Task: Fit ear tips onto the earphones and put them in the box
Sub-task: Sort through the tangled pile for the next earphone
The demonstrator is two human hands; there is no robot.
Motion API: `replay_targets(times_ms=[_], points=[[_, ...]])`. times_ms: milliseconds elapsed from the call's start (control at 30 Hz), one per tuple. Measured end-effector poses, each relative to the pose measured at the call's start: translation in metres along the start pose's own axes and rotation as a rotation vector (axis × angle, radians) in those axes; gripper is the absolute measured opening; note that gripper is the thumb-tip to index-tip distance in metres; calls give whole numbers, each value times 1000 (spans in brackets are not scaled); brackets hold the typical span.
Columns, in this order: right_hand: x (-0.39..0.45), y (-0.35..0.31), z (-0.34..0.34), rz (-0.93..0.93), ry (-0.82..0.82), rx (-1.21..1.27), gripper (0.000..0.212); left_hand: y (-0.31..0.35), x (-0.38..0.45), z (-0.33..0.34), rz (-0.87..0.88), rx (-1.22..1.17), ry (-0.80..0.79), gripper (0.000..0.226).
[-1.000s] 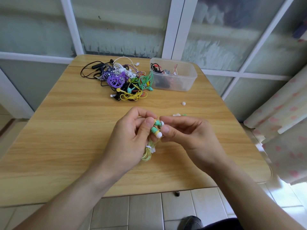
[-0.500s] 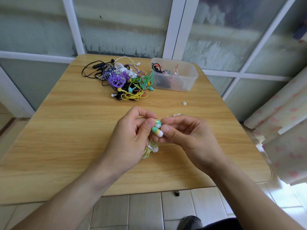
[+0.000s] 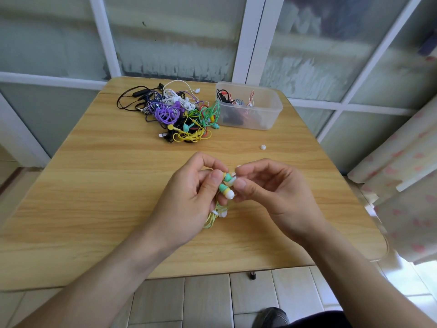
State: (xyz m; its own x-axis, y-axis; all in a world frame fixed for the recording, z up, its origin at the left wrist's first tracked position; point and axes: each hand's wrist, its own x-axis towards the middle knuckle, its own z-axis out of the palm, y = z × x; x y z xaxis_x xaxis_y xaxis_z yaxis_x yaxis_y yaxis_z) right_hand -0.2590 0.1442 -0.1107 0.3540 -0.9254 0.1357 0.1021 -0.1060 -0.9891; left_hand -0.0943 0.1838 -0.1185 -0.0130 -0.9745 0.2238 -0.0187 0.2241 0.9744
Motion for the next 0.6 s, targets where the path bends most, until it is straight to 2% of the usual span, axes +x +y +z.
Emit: replay_targets(times_ms=[333,600], points=[[2,13,3,-11,-36,147,11,2,0,0,-9,-3,10,12],[5,19,2,-61,-128,117,22,5,-2,2,-234,-245,-9,17]])
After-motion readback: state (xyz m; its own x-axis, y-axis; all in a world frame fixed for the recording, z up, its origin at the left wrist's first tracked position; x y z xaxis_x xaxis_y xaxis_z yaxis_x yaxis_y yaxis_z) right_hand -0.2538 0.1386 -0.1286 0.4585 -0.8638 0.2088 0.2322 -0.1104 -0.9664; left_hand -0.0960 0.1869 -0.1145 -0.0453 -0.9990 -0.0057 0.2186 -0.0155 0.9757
